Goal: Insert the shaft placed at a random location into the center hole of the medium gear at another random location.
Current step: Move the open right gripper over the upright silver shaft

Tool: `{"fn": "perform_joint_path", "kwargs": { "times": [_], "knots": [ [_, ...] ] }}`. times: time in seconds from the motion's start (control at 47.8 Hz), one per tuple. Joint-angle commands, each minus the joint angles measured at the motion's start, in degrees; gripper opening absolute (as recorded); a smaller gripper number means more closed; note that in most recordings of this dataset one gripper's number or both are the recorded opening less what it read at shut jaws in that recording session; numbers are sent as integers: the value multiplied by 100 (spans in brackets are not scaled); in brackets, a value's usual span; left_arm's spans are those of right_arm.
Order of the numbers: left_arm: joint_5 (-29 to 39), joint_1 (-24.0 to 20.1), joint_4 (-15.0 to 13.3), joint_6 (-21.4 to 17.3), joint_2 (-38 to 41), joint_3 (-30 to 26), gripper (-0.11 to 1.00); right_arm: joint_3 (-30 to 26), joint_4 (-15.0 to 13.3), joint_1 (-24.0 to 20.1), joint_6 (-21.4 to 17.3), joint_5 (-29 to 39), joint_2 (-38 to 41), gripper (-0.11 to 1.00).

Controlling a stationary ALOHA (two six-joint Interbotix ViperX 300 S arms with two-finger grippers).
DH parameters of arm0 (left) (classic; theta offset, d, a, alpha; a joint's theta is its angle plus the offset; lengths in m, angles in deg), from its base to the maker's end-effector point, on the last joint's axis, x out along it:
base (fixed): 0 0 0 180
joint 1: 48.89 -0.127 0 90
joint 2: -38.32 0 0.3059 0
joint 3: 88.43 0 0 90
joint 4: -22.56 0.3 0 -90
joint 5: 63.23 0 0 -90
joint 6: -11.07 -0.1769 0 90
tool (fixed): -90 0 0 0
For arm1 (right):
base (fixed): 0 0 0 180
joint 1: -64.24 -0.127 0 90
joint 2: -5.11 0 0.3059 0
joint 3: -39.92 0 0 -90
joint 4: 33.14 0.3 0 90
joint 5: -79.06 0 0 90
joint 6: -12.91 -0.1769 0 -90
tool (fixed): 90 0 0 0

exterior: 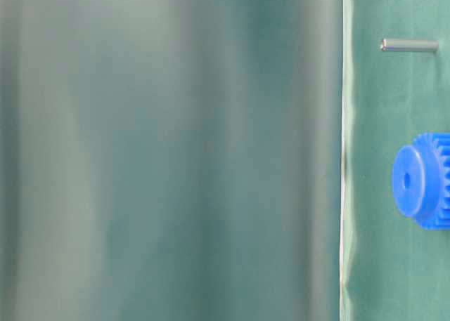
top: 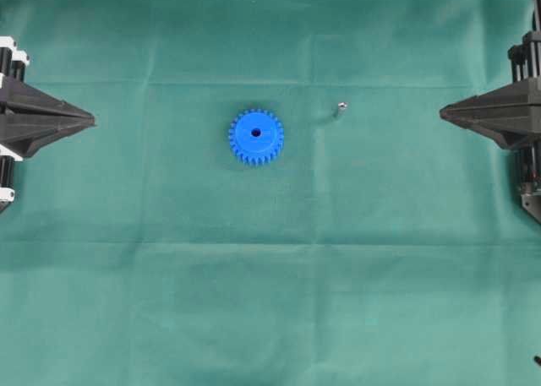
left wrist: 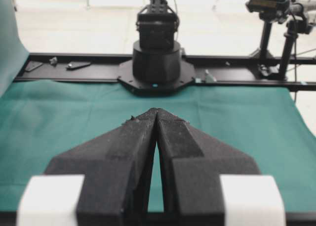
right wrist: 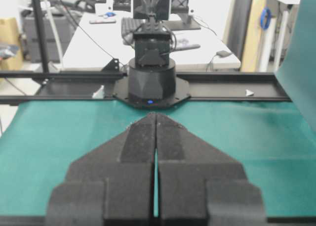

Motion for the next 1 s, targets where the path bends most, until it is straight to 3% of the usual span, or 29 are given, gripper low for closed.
{"fn": "perform_joint_path", "kwargs": {
  "times": [0.0, 0.481, 0.586, 0.837, 0.984],
  "knots": [
    [185, 53, 62, 62, 79, -220, 0, -44, -9, 18, -26, 53, 79, 1],
    [272, 79, 62, 70, 53, -246, 0, -70, -9, 70, -9, 9, 580, 2],
    [272, 79, 62, 70, 53, -246, 0, -26, 0, 246, -18, -264, 1020, 19],
    [299, 79, 62, 70, 53, -246, 0, -62, -18, 765, 123, -870, 2479, 88],
    [299, 79, 62, 70, 53, -246, 0, -62, -9, 967, 149, -1345, 3322, 84]
  ]
}}
